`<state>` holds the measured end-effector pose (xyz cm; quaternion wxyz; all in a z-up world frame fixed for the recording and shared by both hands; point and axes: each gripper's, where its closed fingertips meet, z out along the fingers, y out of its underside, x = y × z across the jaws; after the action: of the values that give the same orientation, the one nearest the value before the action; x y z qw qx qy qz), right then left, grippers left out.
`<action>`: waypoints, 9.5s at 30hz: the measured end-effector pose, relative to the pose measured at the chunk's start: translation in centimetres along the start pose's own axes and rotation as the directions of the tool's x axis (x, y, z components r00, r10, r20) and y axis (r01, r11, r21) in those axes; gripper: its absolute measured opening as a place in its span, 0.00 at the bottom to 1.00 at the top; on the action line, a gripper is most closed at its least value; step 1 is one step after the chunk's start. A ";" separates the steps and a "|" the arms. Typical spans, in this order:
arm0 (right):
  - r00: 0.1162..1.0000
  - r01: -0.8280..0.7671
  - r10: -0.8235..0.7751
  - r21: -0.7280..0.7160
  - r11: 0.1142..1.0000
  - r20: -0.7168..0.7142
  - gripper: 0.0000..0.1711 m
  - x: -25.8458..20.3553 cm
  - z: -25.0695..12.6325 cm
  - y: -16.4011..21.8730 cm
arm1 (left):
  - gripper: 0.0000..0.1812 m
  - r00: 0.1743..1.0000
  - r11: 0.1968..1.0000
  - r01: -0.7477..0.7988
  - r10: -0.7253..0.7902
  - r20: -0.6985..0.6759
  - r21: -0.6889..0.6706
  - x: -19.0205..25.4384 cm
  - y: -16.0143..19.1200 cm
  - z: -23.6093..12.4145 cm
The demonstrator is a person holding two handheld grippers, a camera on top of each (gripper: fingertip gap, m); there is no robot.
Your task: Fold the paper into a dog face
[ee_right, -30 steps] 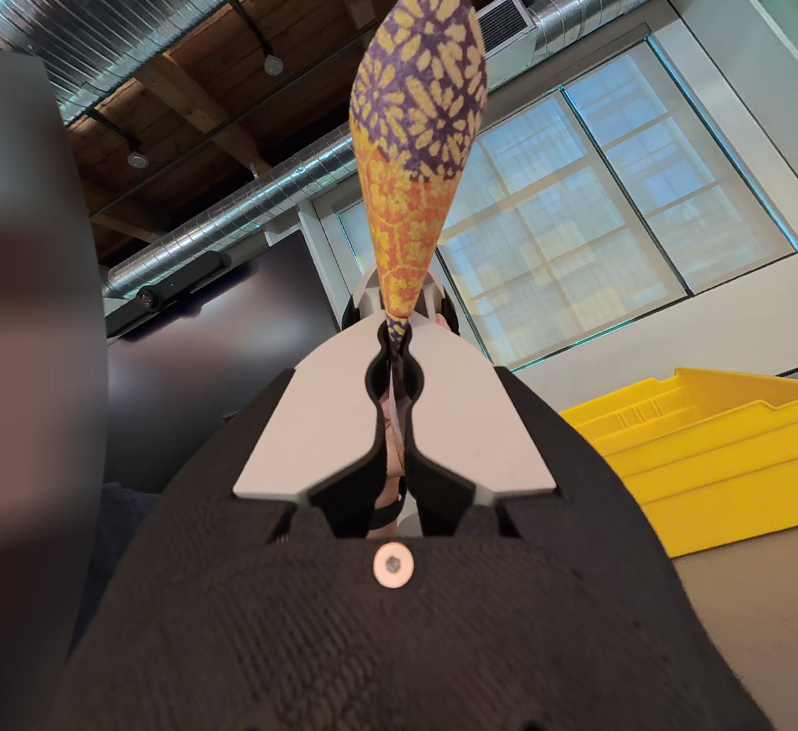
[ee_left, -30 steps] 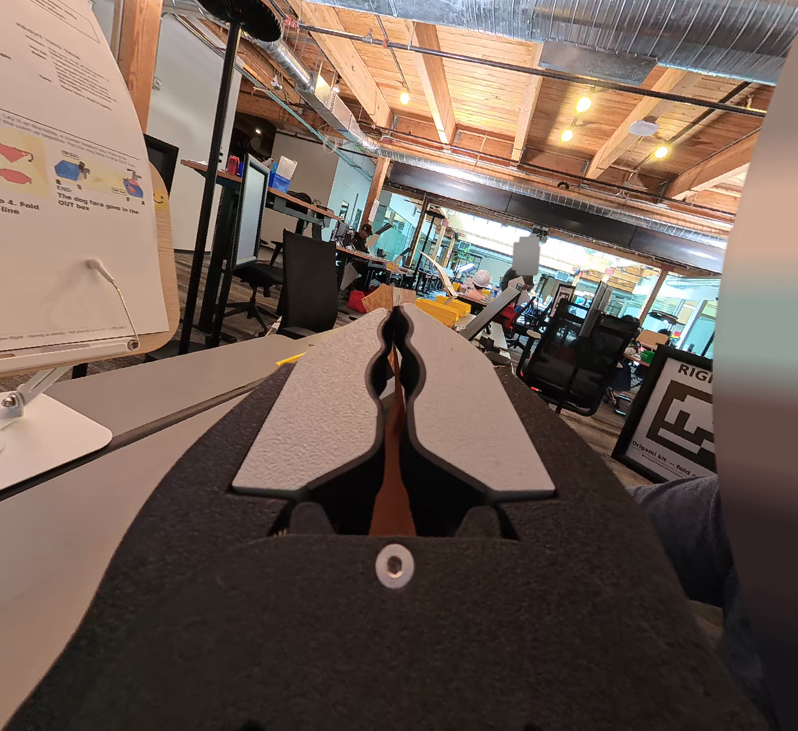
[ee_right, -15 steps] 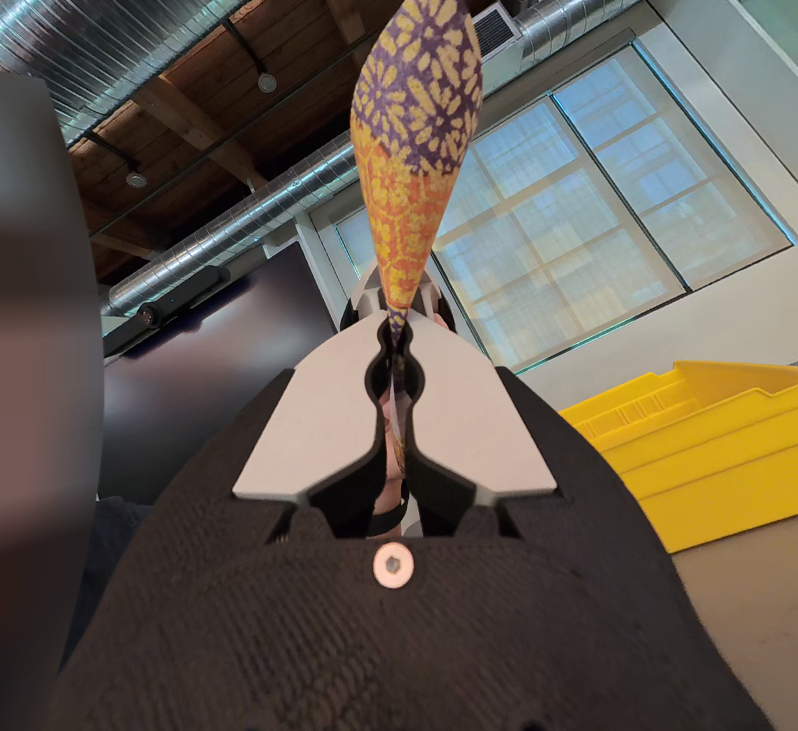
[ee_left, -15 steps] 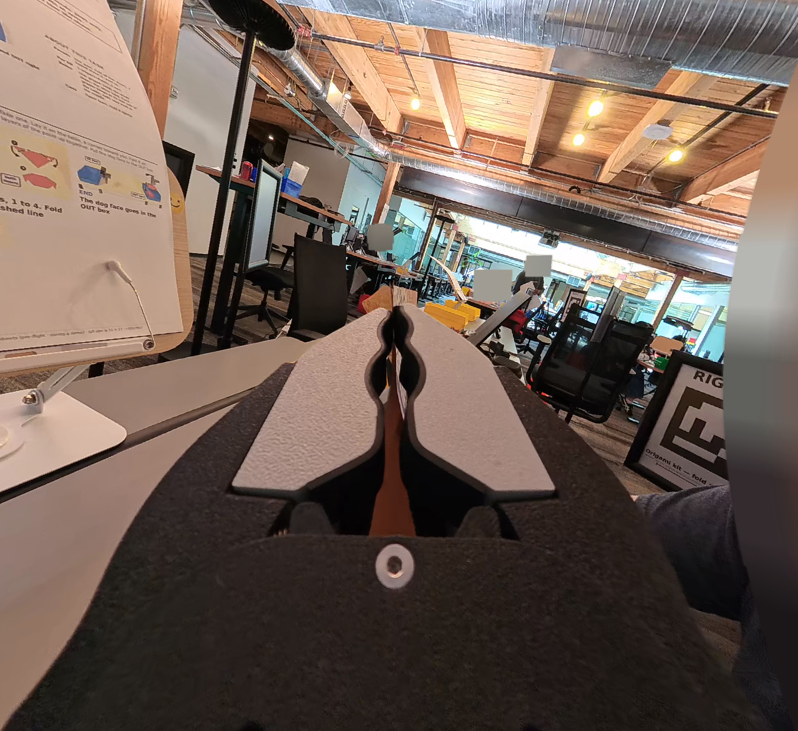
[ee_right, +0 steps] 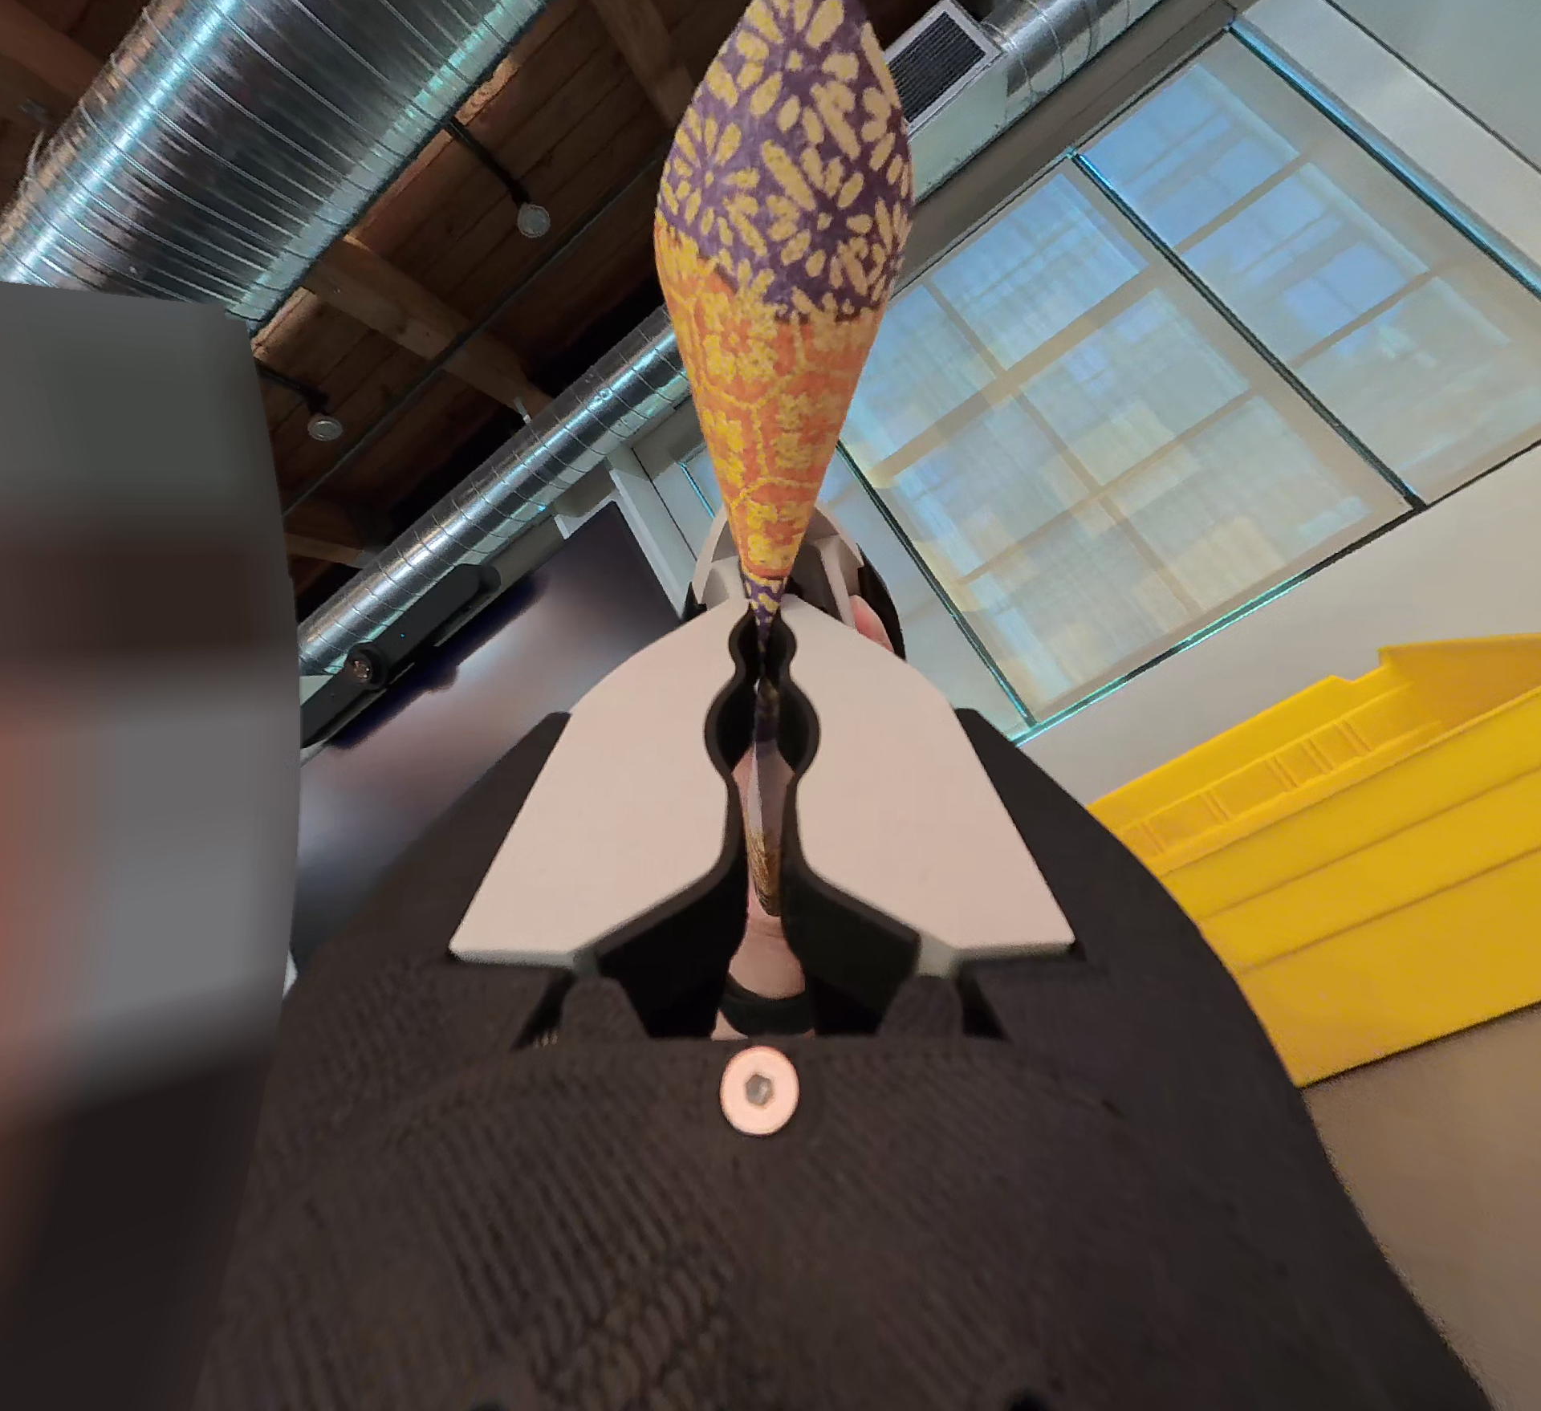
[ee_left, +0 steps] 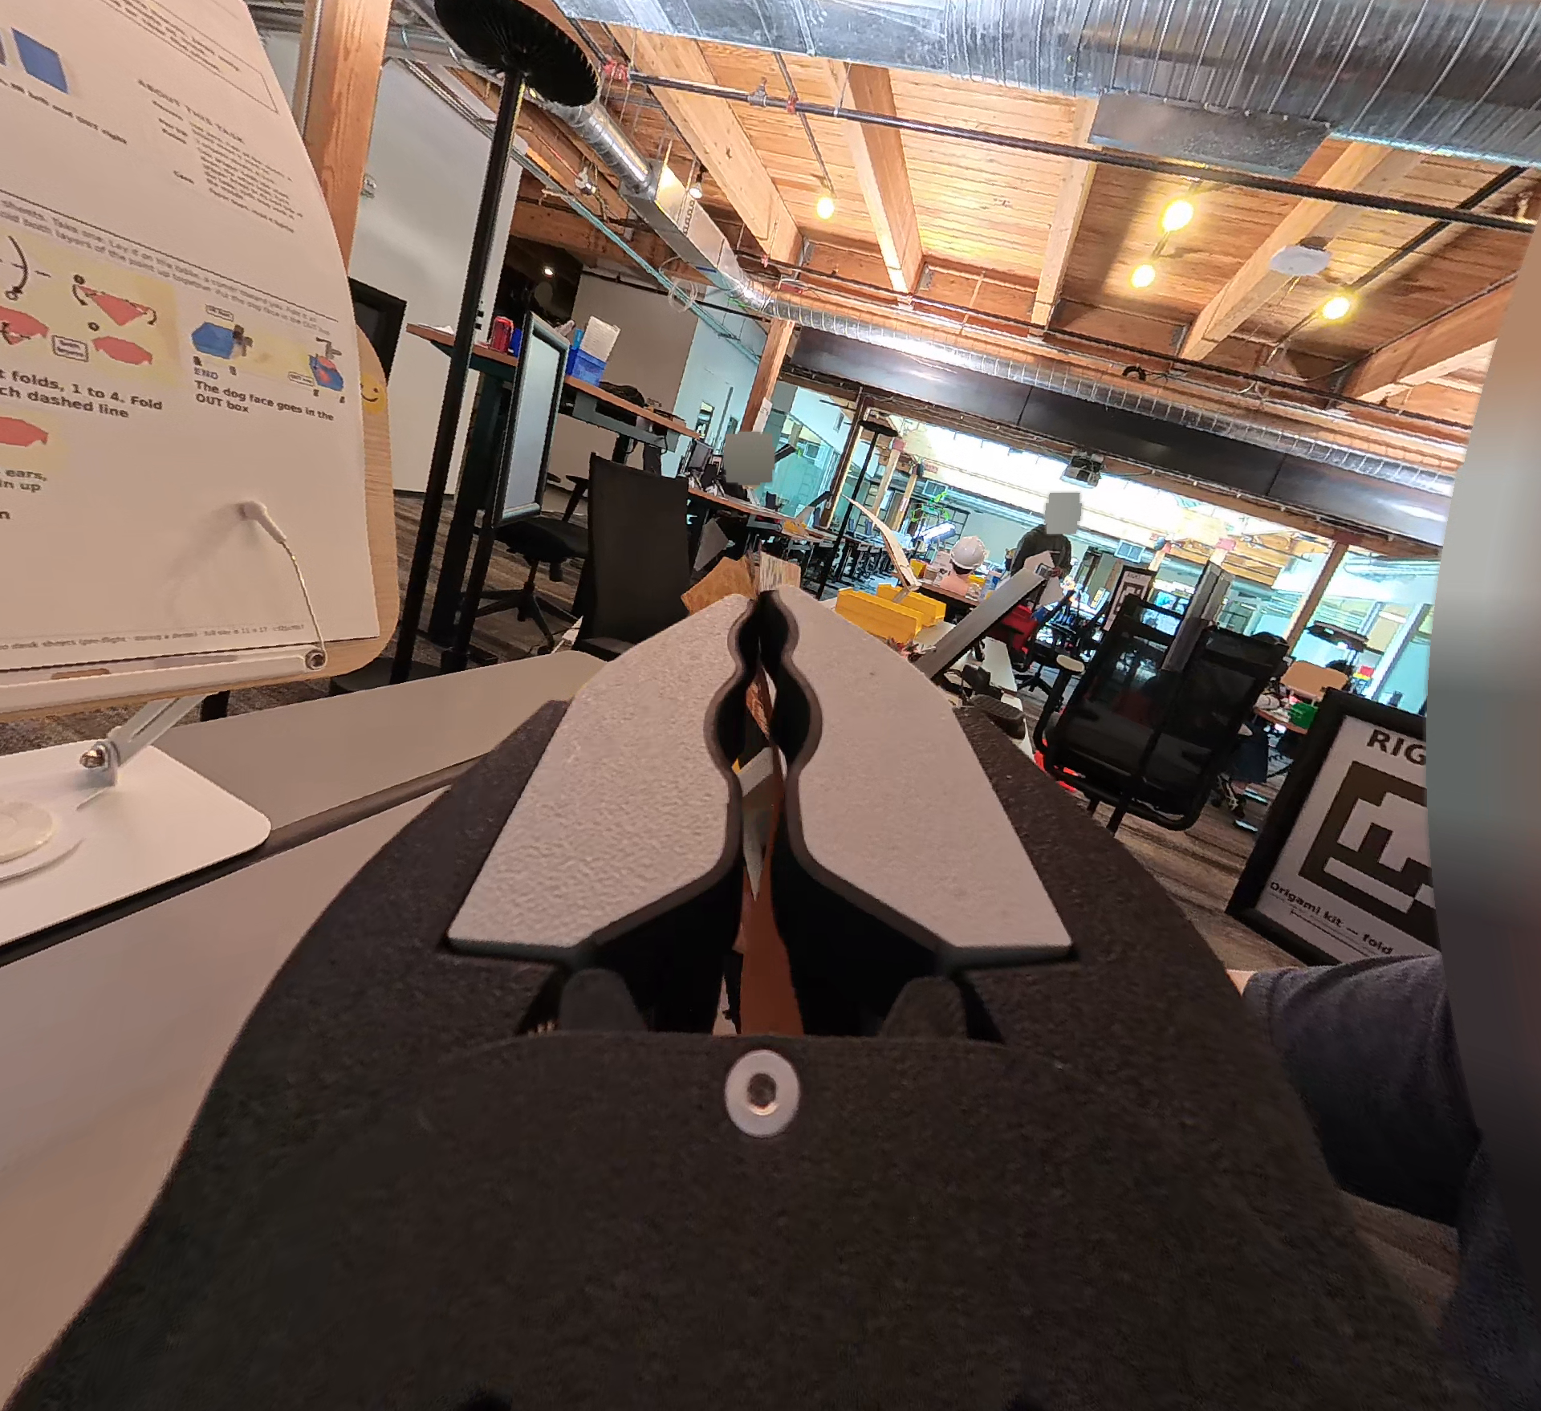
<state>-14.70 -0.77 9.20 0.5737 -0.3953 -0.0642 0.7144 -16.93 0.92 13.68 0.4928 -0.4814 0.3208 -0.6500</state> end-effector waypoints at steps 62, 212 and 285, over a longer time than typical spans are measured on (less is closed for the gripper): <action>0.976 0.109 -0.137 0.165 0.980 0.169 0.01 -3.5 -1.9 -5.0 | 0.00 0.992 0.988 -0.094 0.083 -0.091 -0.121 2.2 1.4 0.6; 0.978 0.204 -0.204 -0.001 0.979 0.043 0.17 -3.6 -2.1 -9.5 | 0.00 0.991 0.987 -0.060 0.042 -0.128 -0.147 2.7 2.2 0.9; 0.996 -0.039 0.059 -0.273 0.961 0.065 0.06 0.2 -1.0 1.3 | 0.00 0.997 0.995 -0.081 0.080 -0.017 -0.054 0.8 -0.2 -0.3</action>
<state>-15.05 -1.37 7.70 0.4937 -0.4457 -0.1725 0.7265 -17.31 0.25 14.01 0.5030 -0.4765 0.3613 -0.6241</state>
